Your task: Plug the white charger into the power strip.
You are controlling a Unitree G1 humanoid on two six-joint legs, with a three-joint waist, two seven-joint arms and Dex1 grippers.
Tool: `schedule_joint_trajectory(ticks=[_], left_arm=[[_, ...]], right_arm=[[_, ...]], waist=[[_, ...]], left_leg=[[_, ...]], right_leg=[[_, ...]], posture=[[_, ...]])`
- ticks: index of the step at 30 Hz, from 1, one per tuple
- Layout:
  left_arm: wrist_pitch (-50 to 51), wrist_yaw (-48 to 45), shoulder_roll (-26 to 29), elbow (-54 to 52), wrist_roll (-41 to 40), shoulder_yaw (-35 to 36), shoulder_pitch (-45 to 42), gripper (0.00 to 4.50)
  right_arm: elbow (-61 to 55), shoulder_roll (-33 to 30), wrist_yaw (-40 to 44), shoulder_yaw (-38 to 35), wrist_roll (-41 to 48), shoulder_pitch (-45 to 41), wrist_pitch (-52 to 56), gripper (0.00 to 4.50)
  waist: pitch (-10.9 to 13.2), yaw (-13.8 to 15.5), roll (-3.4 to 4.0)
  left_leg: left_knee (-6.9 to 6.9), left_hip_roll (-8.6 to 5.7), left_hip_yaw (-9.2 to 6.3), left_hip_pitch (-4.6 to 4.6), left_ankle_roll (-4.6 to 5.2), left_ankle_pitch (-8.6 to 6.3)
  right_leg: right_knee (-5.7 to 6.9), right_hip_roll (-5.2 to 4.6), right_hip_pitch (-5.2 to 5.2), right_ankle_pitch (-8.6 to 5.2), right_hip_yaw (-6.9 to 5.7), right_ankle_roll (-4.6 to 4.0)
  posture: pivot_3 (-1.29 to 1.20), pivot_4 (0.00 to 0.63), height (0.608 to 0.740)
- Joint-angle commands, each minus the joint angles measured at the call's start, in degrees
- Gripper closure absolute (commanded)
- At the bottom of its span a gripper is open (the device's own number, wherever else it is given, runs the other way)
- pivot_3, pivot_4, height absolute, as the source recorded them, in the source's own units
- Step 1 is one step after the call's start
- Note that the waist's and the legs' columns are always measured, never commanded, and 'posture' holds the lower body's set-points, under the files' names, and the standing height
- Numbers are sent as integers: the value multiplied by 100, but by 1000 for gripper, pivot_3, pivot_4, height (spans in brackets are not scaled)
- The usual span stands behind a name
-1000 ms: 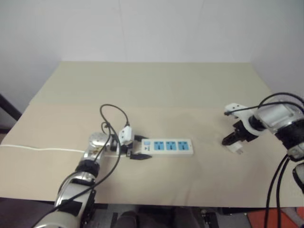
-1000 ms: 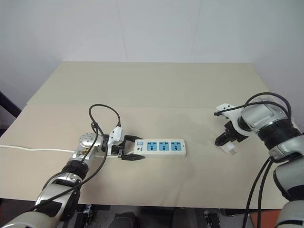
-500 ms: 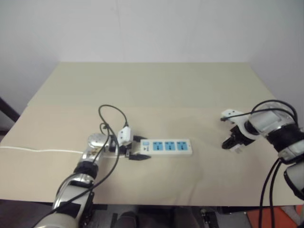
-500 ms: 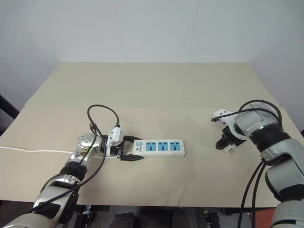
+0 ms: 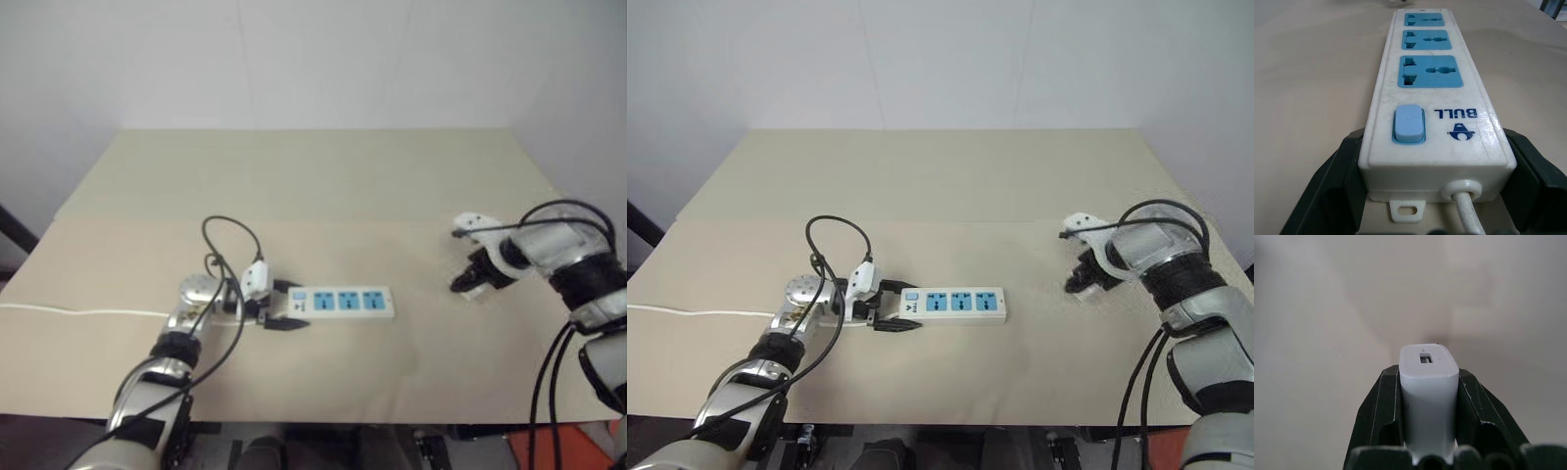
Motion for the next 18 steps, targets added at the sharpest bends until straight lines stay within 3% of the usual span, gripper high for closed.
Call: schedule_joint_trajectory(ticks=[1,4,9,13,18], left_arm=[[50,-61,35,73,132,-167,-77,1212],[63,-83,41,94,136,-191,-114,1212],[142,-102,108,3,100,-206,-97,1212],[216,-98,194,-101,73,-186,-69,1212],[274,-60,304,-183,37,-160,-38,1212]], right_arm=[[-997,207,-187,-1186,603,-1,-185,3408],[-1651,755,-513,-2113,1150,353,-331,3408],[-2556,1879,-1259,-2921,1610,1346,-1222,3408],[-2960,2549,-1646,-2882,1529,2164,-2419,3408],[-2817,2988,-1730,-2750,1605,2492,-3156,3408]], waist=[[0,1,0],[-4,13,-7],[-8,21,-14],[-8,-7,-14],[-8,-77,-13]], left_leg=[[0,0,-1,0,0,0],[0,0,-3,0,1,-1],[5,-1,-10,-1,1,-1],[2,-2,-9,1,-1,1],[2,-2,-7,11,-2,1]], right_leg=[[1,0,0,0,0,0],[1,0,3,0,-1,0],[5,-1,7,4,-5,6],[11,0,2,4,-2,6],[12,2,6,5,0,6]], posture=[[0,150,740],[0,150,740],[0,150,740],[0,150,740],[0,150,740]])
